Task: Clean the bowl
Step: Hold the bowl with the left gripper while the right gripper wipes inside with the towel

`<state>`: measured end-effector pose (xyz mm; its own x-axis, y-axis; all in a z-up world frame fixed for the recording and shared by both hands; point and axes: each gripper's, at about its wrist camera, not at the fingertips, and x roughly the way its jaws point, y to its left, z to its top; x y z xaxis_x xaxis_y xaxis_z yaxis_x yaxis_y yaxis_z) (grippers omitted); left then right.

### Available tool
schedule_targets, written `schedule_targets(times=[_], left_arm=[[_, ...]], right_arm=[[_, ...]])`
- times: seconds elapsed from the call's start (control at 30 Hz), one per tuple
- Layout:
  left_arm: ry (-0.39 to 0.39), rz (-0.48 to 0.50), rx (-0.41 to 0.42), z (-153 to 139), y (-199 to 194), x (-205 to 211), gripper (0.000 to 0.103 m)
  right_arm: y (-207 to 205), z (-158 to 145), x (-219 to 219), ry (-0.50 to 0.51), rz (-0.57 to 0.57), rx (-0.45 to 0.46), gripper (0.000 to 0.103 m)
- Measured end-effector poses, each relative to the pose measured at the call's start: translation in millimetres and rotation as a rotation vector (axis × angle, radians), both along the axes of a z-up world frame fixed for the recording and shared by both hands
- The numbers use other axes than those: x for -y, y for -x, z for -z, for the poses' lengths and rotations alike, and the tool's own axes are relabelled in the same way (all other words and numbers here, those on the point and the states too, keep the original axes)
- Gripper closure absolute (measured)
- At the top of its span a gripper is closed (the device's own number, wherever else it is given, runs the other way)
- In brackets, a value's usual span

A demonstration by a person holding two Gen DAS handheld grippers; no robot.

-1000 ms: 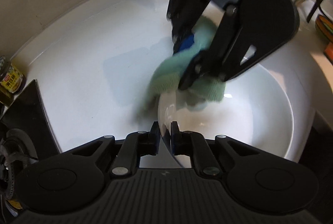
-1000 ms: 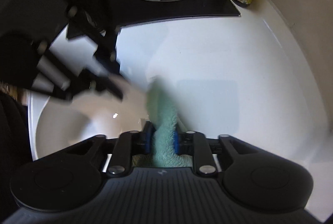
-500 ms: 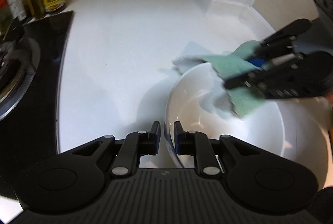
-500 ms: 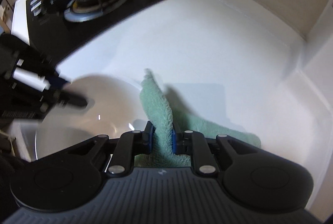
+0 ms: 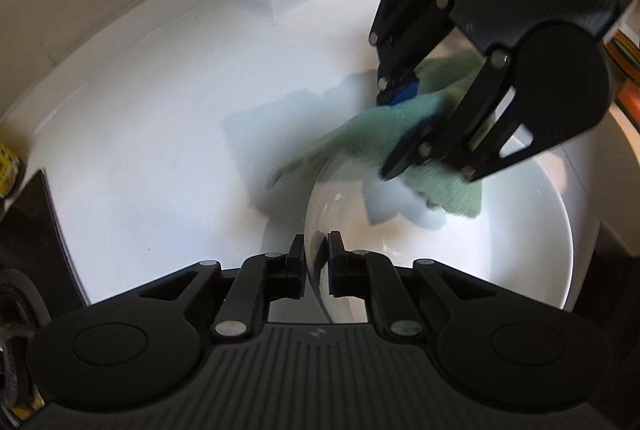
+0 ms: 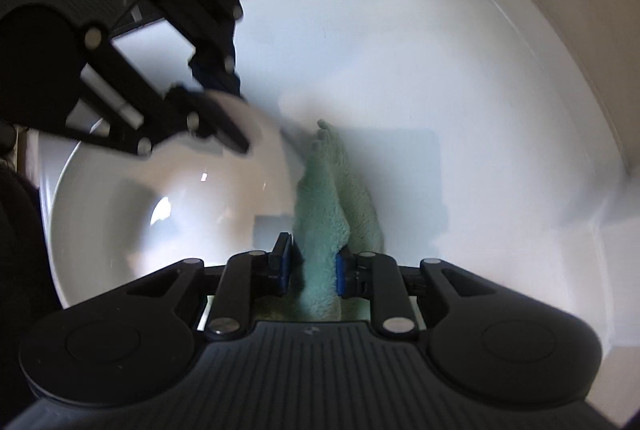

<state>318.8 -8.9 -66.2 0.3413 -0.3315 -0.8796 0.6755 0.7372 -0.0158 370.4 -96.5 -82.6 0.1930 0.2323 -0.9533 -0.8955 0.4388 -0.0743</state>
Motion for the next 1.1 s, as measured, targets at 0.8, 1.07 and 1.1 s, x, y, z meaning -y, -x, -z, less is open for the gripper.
schedule_targets(times=[0.8,1.07,1.1], left_arm=[[-0.075,0.040,0.008,7.0,3.0,10.7,0.094],[0.024,-0.103,-0.012,7.8,1.9,2.3,0.093],[0.050,-0.160,-0.019,5.3,8.6,-3.8,0.093]], right_arm=[[6.8,7.5,-0.4,0.065,0.013,-0.038,0.085],[-16.2,10.1,-1.6,-0.057,0.114,-0.025,0.089],[-17.0,9.8,3.5,-0.078,0.133,-0.035,0.090]])
